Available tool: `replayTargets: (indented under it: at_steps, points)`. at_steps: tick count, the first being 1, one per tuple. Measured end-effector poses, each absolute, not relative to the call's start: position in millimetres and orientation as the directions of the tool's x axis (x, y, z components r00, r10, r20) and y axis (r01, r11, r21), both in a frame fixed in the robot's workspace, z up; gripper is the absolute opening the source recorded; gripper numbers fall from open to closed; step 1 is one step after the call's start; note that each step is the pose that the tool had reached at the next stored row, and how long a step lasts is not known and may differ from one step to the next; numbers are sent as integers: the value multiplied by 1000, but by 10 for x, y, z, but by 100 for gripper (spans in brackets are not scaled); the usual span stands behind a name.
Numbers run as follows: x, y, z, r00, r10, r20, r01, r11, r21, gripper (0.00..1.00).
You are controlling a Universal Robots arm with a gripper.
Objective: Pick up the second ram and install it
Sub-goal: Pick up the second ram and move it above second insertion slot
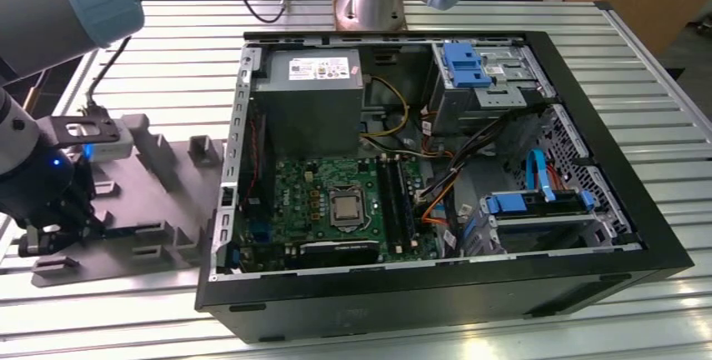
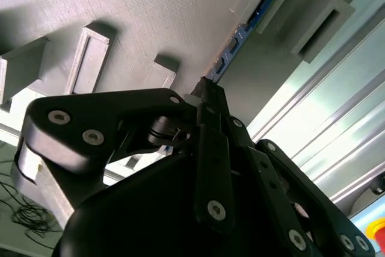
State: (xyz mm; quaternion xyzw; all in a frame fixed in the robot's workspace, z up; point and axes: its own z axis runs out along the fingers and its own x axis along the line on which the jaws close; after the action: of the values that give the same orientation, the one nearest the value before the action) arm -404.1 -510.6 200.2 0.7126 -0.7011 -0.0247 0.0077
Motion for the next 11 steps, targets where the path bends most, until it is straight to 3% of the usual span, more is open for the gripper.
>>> replayTargets:
  at_steps: [11]
  points:
    - [-4041,-5106,2006,-4,-1000,-29,-999,2,46,12]
